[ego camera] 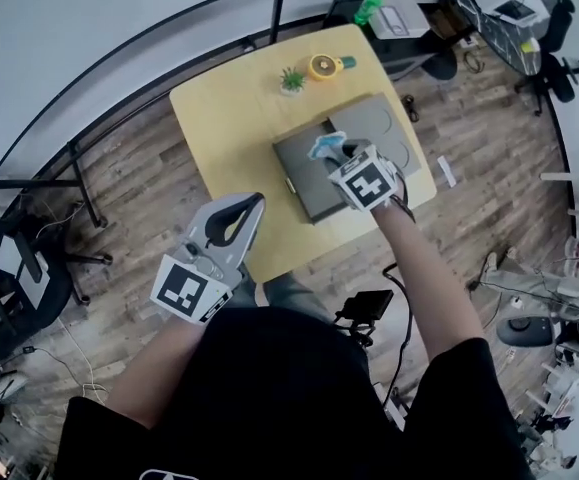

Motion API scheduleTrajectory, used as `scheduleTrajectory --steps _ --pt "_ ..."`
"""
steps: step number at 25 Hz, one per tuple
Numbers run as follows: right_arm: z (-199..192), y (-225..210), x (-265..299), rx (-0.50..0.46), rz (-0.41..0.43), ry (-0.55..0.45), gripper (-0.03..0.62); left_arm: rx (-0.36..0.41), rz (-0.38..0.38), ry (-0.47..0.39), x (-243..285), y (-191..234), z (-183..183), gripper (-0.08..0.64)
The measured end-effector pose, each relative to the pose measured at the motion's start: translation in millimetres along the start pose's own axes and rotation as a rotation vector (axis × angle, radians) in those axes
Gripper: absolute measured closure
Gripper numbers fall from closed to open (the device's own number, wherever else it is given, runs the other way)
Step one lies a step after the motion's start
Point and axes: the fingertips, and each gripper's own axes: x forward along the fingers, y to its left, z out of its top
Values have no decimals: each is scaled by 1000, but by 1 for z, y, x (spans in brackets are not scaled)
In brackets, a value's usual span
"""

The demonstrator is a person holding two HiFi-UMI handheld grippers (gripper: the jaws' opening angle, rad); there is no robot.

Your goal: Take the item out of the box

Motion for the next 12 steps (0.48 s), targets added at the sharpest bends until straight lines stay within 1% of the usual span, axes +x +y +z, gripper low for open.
scheduleTrajectory --steps 2,4,5,10,12 --pt "12 4 -24 -5 -8 -60 477 16 -16 -24 5 -5 8 560" --pt "21 7 -48 -8 -32 -113 477 14 -29 -6 6 -10 11 560" --pt "24 9 -62 -9 -47 -140 477 17 -36 -7 7 -13 14 560" --pt "40 13 -129 -24 -144 -292 479 62 -79 -76 18 -27 34 560" --pt "44 16 -155 -33 -183 -354 479 76 -95 -88 21 -33 41 560"
